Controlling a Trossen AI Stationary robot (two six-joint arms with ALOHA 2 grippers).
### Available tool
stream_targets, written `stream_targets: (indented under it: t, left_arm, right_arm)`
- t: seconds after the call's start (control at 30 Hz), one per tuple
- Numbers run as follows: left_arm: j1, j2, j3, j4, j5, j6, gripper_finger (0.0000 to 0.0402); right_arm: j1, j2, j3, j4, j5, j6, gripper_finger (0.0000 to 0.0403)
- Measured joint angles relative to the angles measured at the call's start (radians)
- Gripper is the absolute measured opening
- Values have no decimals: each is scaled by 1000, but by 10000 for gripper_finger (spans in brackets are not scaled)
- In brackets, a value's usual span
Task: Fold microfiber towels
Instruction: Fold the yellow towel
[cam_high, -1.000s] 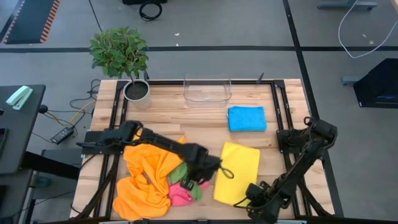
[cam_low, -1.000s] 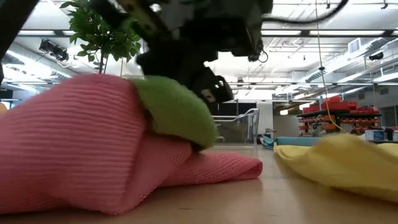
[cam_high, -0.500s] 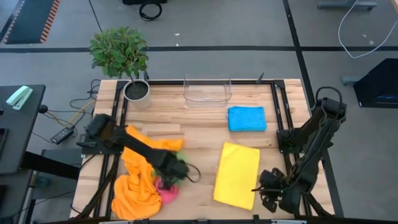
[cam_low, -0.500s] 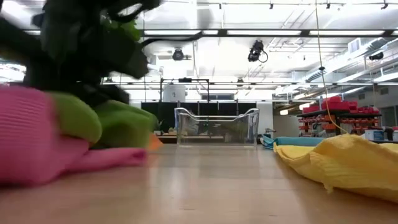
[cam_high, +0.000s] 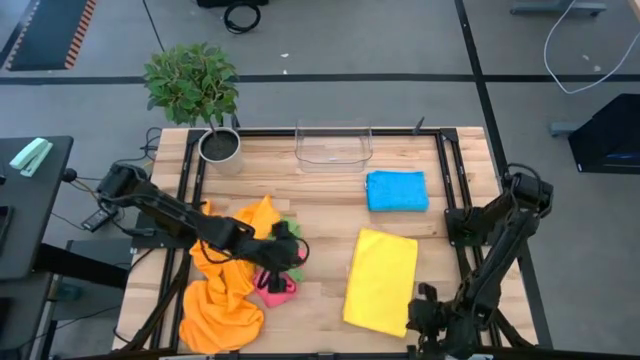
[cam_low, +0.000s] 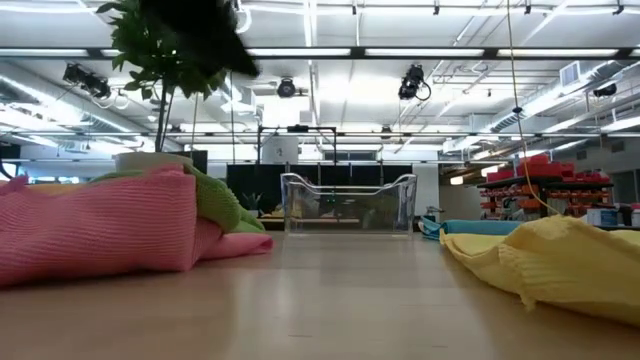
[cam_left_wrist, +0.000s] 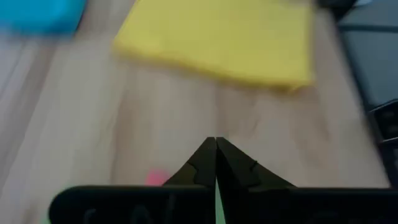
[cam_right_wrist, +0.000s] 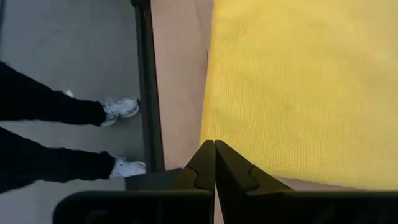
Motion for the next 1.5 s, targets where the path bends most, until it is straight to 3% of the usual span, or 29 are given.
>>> stream_targets:
  t: [0.23,0.4,0.6,0.8,1.17,1.5]
  left_arm:
    - [-28,152,1,296,3,283,27]
    - [-42,289,10,447,11,498,72]
    - [-66,413,120,485,19,706,140]
    - [-71,533,234,482,69,835,183]
    - [-40,655,294,463,33,1121,169]
    - [-31,655,294,450,49,1181,167]
  right_arm:
    - [9,61,0,59,-4,3,66]
    - [42,124,0,152,3,-194,116]
    - [63,145,0,188,42,-249,158]
    - [66,144,0,184,68,-266,166]
    - [65,145,0,190,67,-230,166]
    - [65,145,3,195,64,-219,166]
